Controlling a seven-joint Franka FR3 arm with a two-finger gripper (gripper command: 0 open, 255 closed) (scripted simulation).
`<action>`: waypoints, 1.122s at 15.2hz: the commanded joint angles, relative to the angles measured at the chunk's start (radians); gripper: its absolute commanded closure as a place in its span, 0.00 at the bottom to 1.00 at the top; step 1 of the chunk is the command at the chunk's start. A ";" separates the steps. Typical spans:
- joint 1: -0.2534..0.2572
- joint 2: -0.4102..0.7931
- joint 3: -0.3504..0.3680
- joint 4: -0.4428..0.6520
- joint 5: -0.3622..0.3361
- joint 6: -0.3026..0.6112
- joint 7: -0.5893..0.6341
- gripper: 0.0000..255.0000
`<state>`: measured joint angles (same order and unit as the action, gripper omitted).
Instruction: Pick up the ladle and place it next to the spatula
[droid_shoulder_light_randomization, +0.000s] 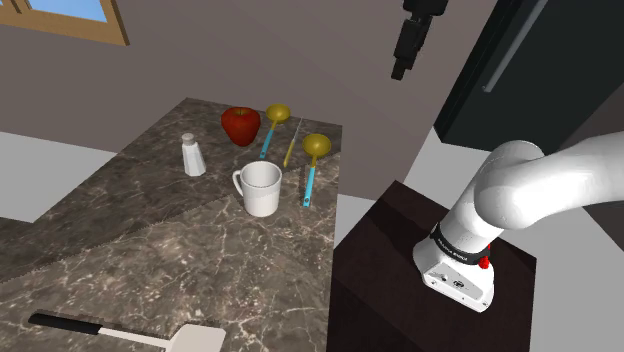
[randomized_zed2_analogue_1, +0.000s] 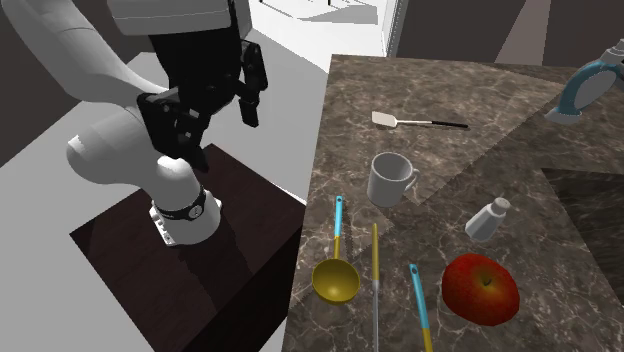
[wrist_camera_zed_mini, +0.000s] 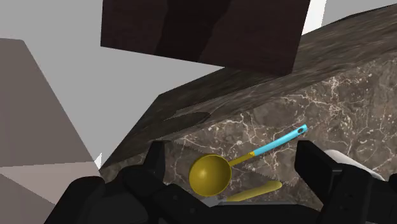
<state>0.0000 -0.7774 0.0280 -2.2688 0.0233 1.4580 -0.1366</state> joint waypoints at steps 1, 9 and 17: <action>0.000 0.000 0.000 0.000 0.000 0.000 0.000 0.00; -0.093 0.061 0.233 -0.157 0.089 0.224 0.478 0.00; -0.222 0.286 0.466 -0.178 0.104 0.455 0.968 0.00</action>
<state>-0.2027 -0.5258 0.4650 -2.4470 0.1313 1.8811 0.7605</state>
